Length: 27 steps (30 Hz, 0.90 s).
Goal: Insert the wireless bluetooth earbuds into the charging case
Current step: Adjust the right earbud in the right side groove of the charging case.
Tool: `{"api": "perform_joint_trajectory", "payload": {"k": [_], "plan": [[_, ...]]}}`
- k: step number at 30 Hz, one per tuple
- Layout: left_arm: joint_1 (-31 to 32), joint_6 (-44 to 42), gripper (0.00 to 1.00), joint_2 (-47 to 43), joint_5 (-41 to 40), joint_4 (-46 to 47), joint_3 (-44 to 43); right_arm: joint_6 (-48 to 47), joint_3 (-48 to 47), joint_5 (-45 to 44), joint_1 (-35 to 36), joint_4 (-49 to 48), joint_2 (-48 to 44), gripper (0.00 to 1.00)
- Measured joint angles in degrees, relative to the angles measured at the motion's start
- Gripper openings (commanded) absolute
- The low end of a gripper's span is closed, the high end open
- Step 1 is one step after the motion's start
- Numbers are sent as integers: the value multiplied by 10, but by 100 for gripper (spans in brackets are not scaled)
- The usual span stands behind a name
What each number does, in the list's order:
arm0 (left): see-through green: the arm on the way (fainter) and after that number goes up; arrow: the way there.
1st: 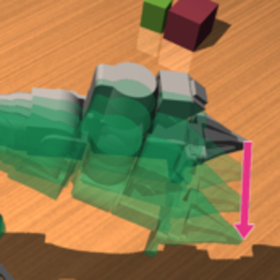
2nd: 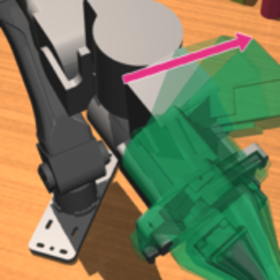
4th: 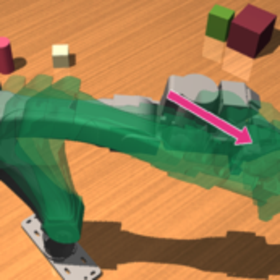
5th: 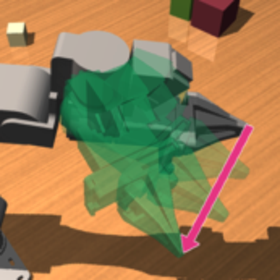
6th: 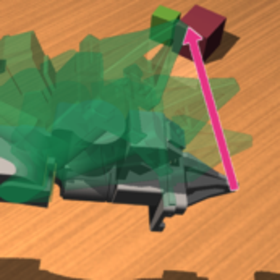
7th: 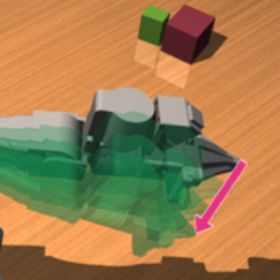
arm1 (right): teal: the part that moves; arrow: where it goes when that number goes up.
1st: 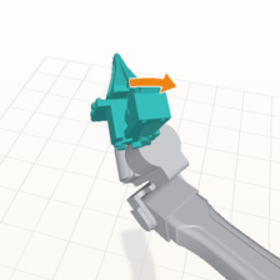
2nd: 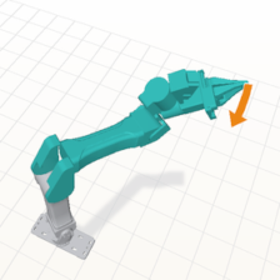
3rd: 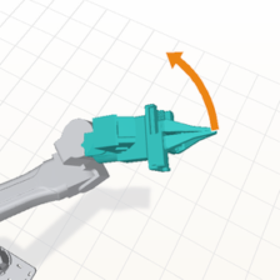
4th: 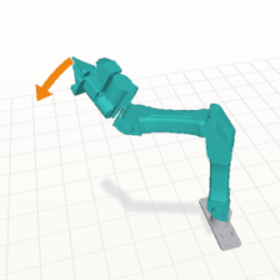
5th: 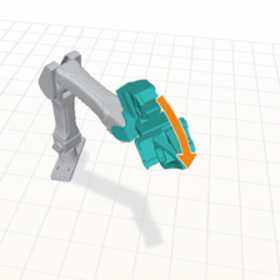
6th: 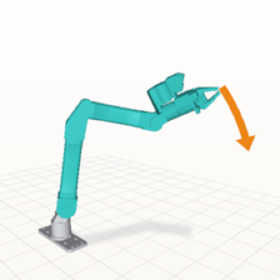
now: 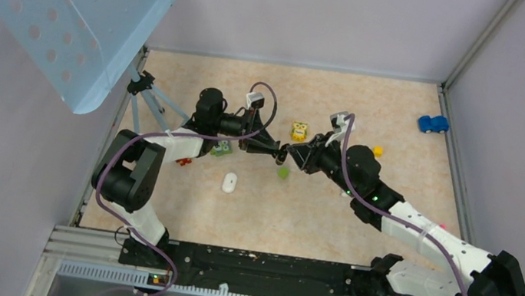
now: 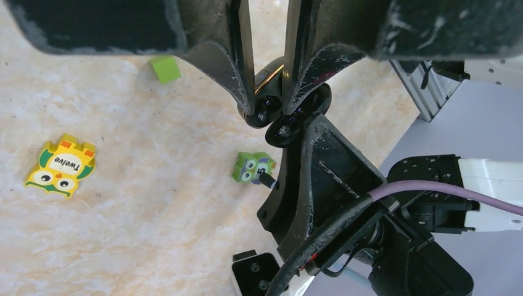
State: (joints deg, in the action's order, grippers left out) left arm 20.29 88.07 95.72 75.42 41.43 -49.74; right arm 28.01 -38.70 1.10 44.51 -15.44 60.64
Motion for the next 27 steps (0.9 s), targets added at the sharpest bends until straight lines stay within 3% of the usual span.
{"api": "perform_joint_trajectory", "payload": {"k": [6,14,19,27], "plan": [[0,-2,0,0,0,-1,-1,0,0,0,0,0,0,24],[-1,-7,0,0,0,-10,-1,1,0,-1,0,0,18,16],[-2,-12,0,0,0,-17,-1,1,-1,-2,0,0,19,5],[-2,-57,0,0,-3,-83,-21,2,-9,-1,0,3,20,0]]}}
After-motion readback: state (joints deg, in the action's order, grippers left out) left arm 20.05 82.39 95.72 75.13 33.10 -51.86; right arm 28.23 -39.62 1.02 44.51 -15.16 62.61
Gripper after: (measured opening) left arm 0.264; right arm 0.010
